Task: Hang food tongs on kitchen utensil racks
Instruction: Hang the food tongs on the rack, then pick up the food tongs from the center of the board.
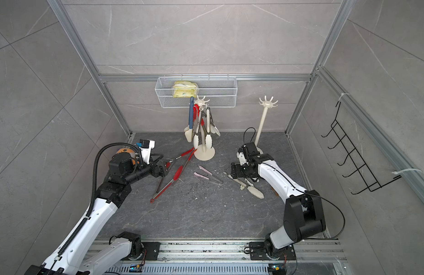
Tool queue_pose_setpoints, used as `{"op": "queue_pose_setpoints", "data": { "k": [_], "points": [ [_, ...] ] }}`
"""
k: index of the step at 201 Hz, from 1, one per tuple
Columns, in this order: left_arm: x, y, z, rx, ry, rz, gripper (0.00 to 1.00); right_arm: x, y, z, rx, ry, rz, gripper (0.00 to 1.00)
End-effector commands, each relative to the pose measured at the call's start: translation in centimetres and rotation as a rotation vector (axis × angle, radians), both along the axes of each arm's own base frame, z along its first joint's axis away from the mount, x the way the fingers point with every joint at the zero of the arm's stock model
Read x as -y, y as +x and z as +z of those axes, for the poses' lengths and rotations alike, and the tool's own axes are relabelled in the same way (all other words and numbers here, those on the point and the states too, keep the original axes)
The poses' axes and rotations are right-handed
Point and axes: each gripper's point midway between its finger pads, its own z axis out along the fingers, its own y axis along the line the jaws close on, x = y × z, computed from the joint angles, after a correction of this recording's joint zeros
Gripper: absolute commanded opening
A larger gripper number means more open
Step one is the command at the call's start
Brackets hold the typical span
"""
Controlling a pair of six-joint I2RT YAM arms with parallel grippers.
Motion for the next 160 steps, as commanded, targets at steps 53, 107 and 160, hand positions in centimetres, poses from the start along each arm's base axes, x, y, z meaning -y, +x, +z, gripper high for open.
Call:
{"op": "queue_pose_setpoints", "data": {
  "k": [53,107,160],
  "points": [
    [0.0,0.0,2.1,0.069,-0.03,0.009,1.0,0.6,-0.1,-3.7,-0.099,-0.078,0.049,0.65],
    [0.6,-0.1,1.1,0.006,-0.017,-0.014,1.0,-0.1,-0.3,-5.7,-0.176,-0.085,0.112,0.55],
    [0.2,-0.5,-0.2,-0.024,-0.01,0.01,1.0,0.3,0.2,-7.0,-0.179,-0.147,0.144,0.5]
  ]
}}
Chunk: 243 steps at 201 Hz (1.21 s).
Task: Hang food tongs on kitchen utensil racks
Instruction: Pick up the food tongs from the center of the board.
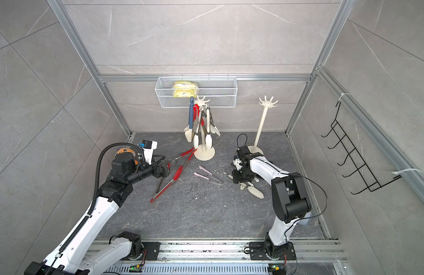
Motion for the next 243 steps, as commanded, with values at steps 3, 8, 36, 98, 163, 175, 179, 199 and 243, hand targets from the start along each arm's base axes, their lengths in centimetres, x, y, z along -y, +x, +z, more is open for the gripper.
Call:
{"op": "queue_pose_setpoints", "data": {
  "k": [3,8,36,98,163,175,179,199,243],
  "points": [
    [-0.3,-0.5,0.6,0.015,-0.015,0.02,1.0,0.1,0.5,-0.6,-0.011,-0.045,0.043,0.49],
    [-0.3,-0.5,0.7,0.016,-0.016,0.024,1.0,0.2,0.6,-0.7,-0.012,-0.051,0.046,0.48],
    [-0.4,-0.6,0.5,0.013,-0.014,0.031,1.0,0.1,1.1,-0.9,-0.008,-0.063,0.068,0.46],
    [-0.6,-0.8,0.2,0.002,-0.011,0.036,1.0,-0.2,1.3,-2.1,-0.025,-0.088,0.107,0.41],
    [-0.6,-0.8,0.0,-0.003,-0.007,0.035,1.0,-0.4,1.4,-3.3,-0.038,-0.112,0.119,0.36],
    [-0.6,-0.8,0.1,-0.002,-0.006,0.035,1.0,-0.5,1.6,-3.2,-0.029,-0.114,0.12,0.35],
    [-0.6,-0.8,0.0,-0.004,-0.006,0.034,1.0,-0.4,1.7,-3.2,-0.026,-0.117,0.121,0.34],
    [-0.6,-0.9,0.0,-0.006,-0.003,0.034,1.0,-0.6,1.8,-3.5,-0.037,-0.12,0.137,0.26],
    [-0.6,-1.1,0.2,-0.002,0.0,0.032,1.0,-0.9,2.5,-3.1,-0.018,-0.122,0.147,0.19]
  ]
}}
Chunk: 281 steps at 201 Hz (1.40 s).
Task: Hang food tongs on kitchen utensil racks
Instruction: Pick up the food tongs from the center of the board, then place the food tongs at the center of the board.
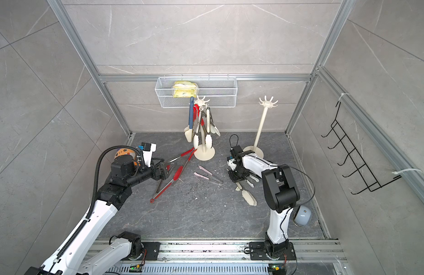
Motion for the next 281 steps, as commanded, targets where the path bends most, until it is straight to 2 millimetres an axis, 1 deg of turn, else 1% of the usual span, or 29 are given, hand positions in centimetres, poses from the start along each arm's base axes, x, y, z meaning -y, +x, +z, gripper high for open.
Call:
{"op": "queue_pose_setpoints", "data": {
  "k": [1,9,55,98,119,145,164,197,218,234,249,270,281],
  "points": [
    [-0.1,-0.3,1.0,0.035,-0.004,0.005,1.0,0.2,0.8,-0.6,0.001,-0.024,-0.01,0.19],
    [-0.1,-0.3,1.0,0.036,-0.004,0.004,1.0,0.1,0.8,-0.3,0.005,-0.017,-0.006,0.16],
    [-0.1,-0.3,1.1,0.037,-0.004,0.002,1.0,-1.5,1.0,1.6,0.024,0.077,0.005,0.13],
    [0.0,-0.4,1.0,0.036,-0.006,-0.005,1.0,-4.9,0.0,4.7,0.014,0.296,0.02,0.12],
    [0.1,-0.4,1.0,0.036,-0.01,-0.009,1.0,-7.1,-0.6,6.1,-0.009,0.437,0.016,0.12],
    [0.1,-0.5,1.0,0.032,-0.017,-0.012,1.0,-9.7,-1.4,6.8,-0.049,0.563,0.012,0.12],
    [0.1,-0.6,1.1,0.035,-0.021,-0.011,1.0,-11.9,-2.5,6.6,-0.077,0.605,0.034,0.12],
    [0.0,-0.9,1.0,0.033,-0.025,-0.012,1.0,-16.2,-4.8,5.2,-0.14,0.613,0.09,0.12],
    [-0.1,-1.2,1.0,0.031,-0.026,-0.008,1.0,-18.2,-6.0,4.2,-0.167,0.604,0.108,0.12],
    [-0.2,-1.5,0.9,0.029,-0.026,-0.003,1.0,-19.0,-6.8,3.2,-0.197,0.585,0.113,0.12],
    [-0.4,-1.7,0.9,0.028,-0.024,0.003,1.0,-19.4,-7.8,2.2,-0.22,0.544,0.131,0.12],
    [-0.6,-2.0,0.8,0.03,-0.022,0.011,1.0,-19.2,-8.4,0.8,-0.242,0.5,0.122,0.12],
    [-0.7,-2.1,0.8,0.03,-0.02,0.013,1.0,-19.0,-8.5,0.4,-0.244,0.483,0.118,0.14]
  ]
}}
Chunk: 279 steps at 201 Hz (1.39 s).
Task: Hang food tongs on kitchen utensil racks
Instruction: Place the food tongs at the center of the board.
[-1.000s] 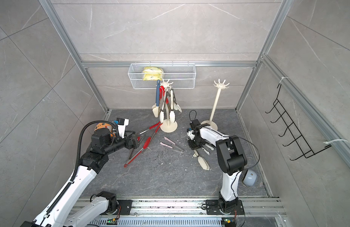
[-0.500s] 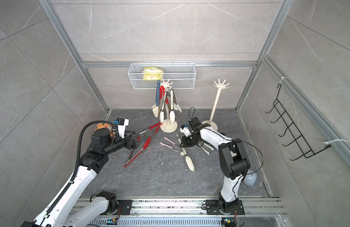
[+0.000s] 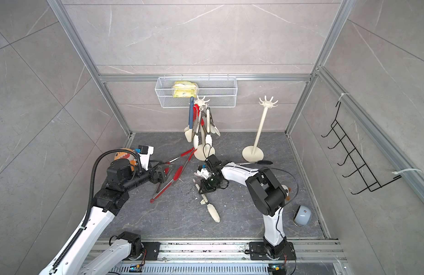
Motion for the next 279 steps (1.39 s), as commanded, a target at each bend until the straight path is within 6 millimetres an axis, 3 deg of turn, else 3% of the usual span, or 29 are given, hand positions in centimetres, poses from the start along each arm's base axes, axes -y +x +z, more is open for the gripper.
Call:
{"op": "queue_pose_setpoints", "data": {
  "k": [1,74,151,209,245,279],
  "points": [
    [-0.3,-0.5,0.3,0.004,-0.006,0.012,1.0,0.2,-0.1,-0.9,-0.017,-0.044,-0.019,0.15],
    [-0.3,-0.6,0.3,-0.002,-0.004,0.016,1.0,2.7,0.7,-1.6,0.049,-0.204,-0.025,0.41],
    [-0.3,-0.6,0.2,-0.005,-0.005,0.014,1.0,5.1,1.6,-0.8,0.149,-0.323,-0.014,0.41],
    [-0.2,-0.6,0.0,-0.007,0.0,0.009,1.0,5.6,2.5,2.2,0.229,-0.327,-0.023,0.45],
    [-0.2,-0.5,0.1,-0.001,0.001,0.008,1.0,4.6,1.0,4.1,0.237,-0.239,0.025,0.46],
    [-0.2,-0.6,-0.1,-0.001,0.003,0.005,1.0,3.6,-0.5,3.6,0.222,-0.24,0.086,0.44]
  ]
}}
